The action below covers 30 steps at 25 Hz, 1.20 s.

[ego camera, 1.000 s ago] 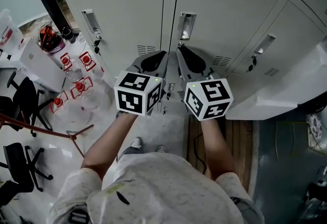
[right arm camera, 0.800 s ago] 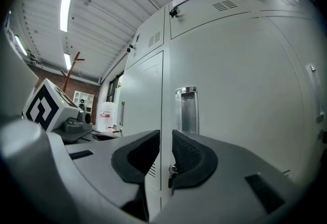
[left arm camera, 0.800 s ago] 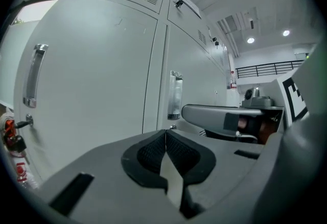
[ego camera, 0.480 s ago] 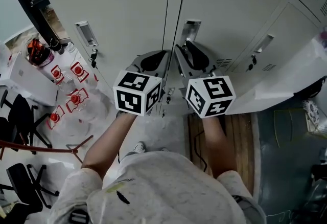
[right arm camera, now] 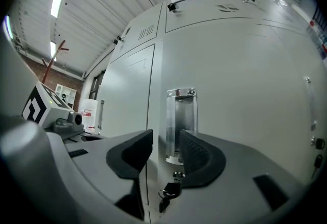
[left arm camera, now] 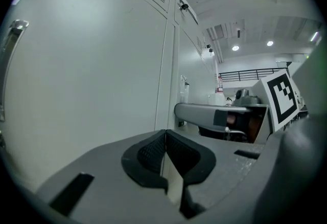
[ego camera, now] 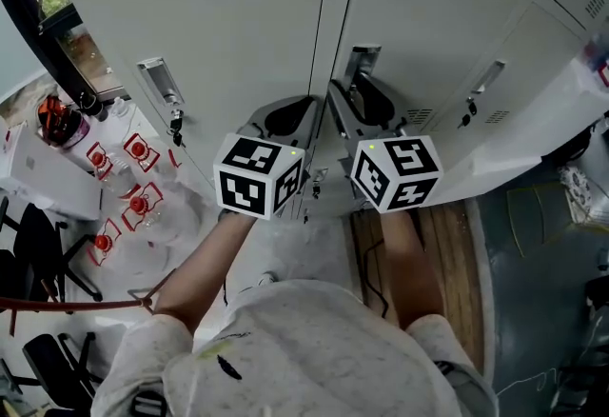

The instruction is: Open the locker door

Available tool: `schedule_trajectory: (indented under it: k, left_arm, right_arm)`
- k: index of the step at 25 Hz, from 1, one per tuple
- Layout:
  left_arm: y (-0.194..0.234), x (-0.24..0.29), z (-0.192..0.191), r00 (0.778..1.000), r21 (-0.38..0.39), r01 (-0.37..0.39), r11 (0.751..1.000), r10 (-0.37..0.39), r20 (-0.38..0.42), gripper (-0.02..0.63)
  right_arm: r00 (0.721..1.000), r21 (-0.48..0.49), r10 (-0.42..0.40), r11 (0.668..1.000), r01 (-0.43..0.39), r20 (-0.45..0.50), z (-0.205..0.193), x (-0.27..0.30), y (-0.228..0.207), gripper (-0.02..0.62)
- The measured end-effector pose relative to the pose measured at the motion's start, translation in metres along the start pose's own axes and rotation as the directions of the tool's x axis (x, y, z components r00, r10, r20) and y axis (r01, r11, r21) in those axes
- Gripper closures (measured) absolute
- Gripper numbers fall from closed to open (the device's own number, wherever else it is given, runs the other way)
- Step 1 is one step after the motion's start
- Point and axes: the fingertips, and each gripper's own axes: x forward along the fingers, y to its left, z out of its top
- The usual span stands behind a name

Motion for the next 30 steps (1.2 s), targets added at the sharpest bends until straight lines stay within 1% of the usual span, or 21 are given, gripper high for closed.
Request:
schedule_trajectory:
  k: [7,20,30]
  left_arm:
    - [0.005,-0.002,-0.002,0.999,0.012,0.032,0.999,-0.032,-0.007,0.598]
    - [0.008,-0.013,-0.009,0.997,0.024,0.066,0.998,-0.065,-0.028,0.598]
    - [0.003,-0.016,-0.013,0.994,0.021,0.108,0.994,-0.107,-0.029,0.598]
  right_arm:
    - [1.0,0.015,-0.019,1.0,0.019,0.01,0.001,0.006,0.004,0.446]
    - [0.998,0.027,-0.061,0.998,0.061,0.014,0.003,0.008,0.004,0.446]
    - [0.996,0.008,-0.092,0.996,0.092,0.001,0.002,-0.003,0.007,0.446]
